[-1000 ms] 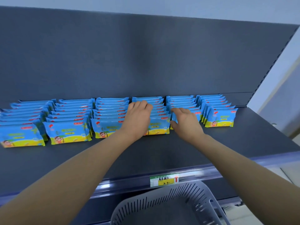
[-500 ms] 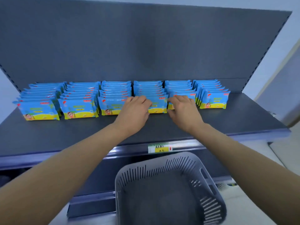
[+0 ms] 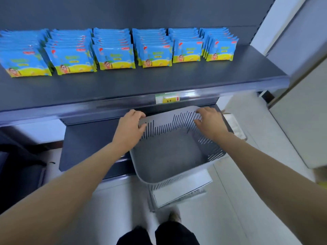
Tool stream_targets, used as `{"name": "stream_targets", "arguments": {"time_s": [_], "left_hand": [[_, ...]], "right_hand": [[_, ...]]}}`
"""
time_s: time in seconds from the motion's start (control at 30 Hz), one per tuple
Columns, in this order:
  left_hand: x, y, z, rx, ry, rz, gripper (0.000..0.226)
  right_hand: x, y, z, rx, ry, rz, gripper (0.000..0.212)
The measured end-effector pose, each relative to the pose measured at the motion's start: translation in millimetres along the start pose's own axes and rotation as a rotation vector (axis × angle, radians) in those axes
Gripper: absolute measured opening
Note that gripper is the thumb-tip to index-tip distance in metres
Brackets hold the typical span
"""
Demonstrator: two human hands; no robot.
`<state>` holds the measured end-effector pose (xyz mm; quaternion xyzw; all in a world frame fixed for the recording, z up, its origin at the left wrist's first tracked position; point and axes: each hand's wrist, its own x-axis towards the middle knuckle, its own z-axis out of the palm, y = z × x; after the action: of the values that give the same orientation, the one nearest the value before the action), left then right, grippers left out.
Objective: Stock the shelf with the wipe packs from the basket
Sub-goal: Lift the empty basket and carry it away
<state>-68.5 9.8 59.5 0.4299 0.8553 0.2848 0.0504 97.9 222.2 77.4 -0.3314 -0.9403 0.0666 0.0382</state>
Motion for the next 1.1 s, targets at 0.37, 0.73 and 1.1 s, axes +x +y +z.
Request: {"name": "stream_targets", "arguments": {"time_s": [0.37, 0.73, 1.1], "left_hand": [[-39.7, -22.1, 60.1, -0.334, 0.030, -0.920, 0.037], [-41.3, -17.9, 88.5, -1.079, 0.286, -1.287, 0.037], [-28.3, 34.4, 87.9, -0.936, 0.066, -1.208, 0.025]], "right_hand": [[4.5, 87.4, 53.1, 0.307, -0.292, 0.323, 0.053], [44.4, 123.6, 81.2, 1.009, -0.415, 0.660, 0.019], [-24.2, 176.8, 46.8, 1.146, -0.251, 0.829, 0.022]]}}
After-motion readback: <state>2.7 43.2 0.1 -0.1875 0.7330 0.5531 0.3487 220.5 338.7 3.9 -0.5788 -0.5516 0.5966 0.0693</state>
